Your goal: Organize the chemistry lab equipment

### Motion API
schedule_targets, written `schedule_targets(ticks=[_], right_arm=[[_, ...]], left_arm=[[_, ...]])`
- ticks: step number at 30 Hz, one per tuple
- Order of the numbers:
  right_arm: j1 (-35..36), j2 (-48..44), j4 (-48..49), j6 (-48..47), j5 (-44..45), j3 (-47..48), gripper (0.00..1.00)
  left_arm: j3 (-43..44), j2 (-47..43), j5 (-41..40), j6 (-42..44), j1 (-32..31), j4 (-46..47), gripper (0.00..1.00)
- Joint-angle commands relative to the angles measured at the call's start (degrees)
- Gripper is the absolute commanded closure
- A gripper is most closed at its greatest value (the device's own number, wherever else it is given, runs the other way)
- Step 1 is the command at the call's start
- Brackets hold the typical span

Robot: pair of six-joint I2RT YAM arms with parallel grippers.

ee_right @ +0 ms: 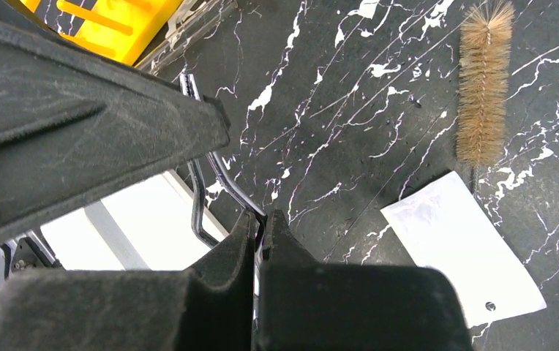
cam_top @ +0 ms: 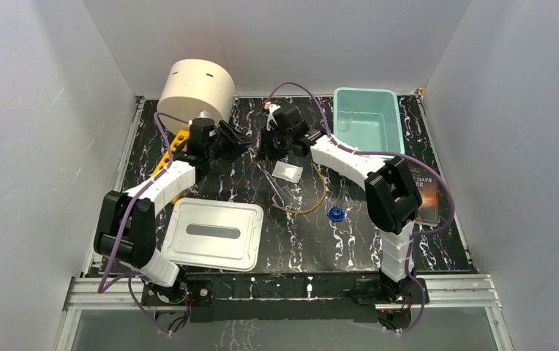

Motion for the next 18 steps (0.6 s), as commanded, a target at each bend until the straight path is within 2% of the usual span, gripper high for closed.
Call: schedule_targets(ticks=[1,4,6,8,11,13,15,18], right_arm=[[-0.4,-4.8,3.4,-0.2,-1.1,-0.8,1.00],[-0.6,-5.3,3.5,-0.4,-1.4,-1.2,1.00],[-0.8,-5.5,3.7,-0.4,-1.6,-1.5,1.00],[-1.0,-5.4,4.1,-0.2,-2.1,-1.5,1.00],[-1.0,-5.4,4.3,0.0,-3.2,-1.3,1.00],[-1.1,-5.4,4.5,0.4,-3.6,-1.5,1.00],[-1.0,-5.6,4.6,0.7,-3.5,-1.8,1.00],[-1.1,-5.5,4.5,1.0,-3.6,-1.6,1.00]], left_arm=[[1.5,0.3,-0.8,1.2,-0.4,2.7,0.64],[1.5,0.2,-0.3,1.6,-0.4,2.8,0.76],[1.4,0.4,1.1,1.8,-0.5,3.3,0.79],[1.4,0.7,1.8,1.7,-0.8,3.2,0.79],[1.1,1.1,3.1,1.3,-0.8,4.1,0.70],[1.4,1.2,3.3,1.1,-0.8,4.5,0.71],[1.7,1.5,3.9,1.0,-0.8,5.1,0.77],[1.8,1.9,6.1,1.6,-0.8,7.4,1.00]])
